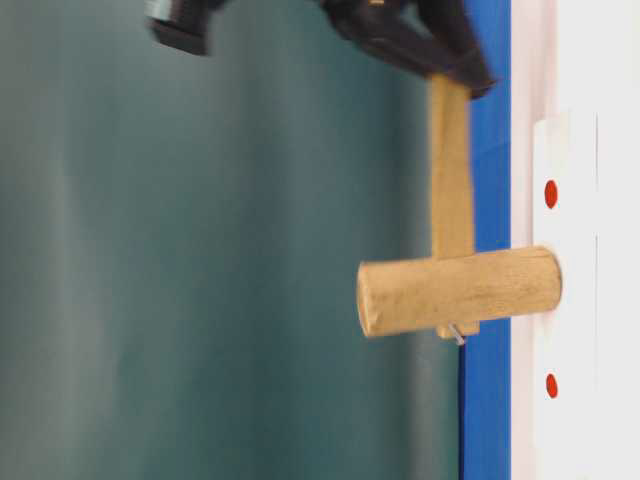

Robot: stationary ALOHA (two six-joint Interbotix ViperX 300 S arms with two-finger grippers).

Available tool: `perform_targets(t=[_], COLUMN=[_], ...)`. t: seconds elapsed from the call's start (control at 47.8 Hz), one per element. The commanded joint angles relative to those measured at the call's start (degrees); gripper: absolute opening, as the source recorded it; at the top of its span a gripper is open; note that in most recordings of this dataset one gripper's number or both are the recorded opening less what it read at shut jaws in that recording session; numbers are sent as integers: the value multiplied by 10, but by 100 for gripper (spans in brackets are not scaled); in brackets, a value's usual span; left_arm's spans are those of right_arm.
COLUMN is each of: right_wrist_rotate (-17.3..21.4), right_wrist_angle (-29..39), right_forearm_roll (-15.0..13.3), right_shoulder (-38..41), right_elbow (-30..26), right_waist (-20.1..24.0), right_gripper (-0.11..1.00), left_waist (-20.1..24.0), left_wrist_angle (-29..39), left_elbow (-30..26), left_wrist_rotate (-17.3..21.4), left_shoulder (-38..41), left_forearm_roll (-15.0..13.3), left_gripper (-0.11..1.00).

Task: Hit the mark with a hammer.
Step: 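Lower the mallet head onto the red dots with the right gripper, then swing the mallet head across the dots, striking them with the right gripper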

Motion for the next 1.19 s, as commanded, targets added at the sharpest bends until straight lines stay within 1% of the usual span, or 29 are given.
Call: perform_targets(t=[0.0, 0.272, 0.377, 0.502, 0.733, 0.837, 0.879, 1.005, 1.047, 1.172], right_wrist_rotate=[-2, -6, -6, -6, -8, -4, 2, 4, 4, -1], right_wrist_angle=[-6, -6, -6, -7, -6, -7, -9, -9, -7, -5], right_forearm_roll=[0, -6, -6, -7, -8, -5, -4, 14, 18, 18], right_shoulder=[-48, -192, -223, -234, -207, -160, -126, -54, -40, -43], right_elbow=[0, 57, 72, 80, 84, 96, 101, 102, 97, 86], right_waist=[1, 1, 1, 0, 0, 0, 1, 1, 0, 0], right_gripper=[2, 2, 2, 2, 2, 2, 2, 2, 2, 2], left_waist=[2, 2, 2, 2, 2, 2, 2, 2, 2, 2], left_wrist_angle=[-4, -4, -4, -4, -4, -4, -4, -4, -4, -4], left_elbow=[-5, -5, -5, -5, -5, -5, -5, -4, -4, -4], left_wrist_rotate=[-2, -1, -1, -1, -1, -1, -1, -1, -1, -1], left_shoulder=[8, 8, 8, 8, 8, 8, 8, 9, 9, 9], left_forearm_roll=[0, 0, 0, 0, 0, -1, 0, 0, 0, 0], left_gripper=[89, 89, 89, 89, 89, 89, 89, 89, 89, 89])
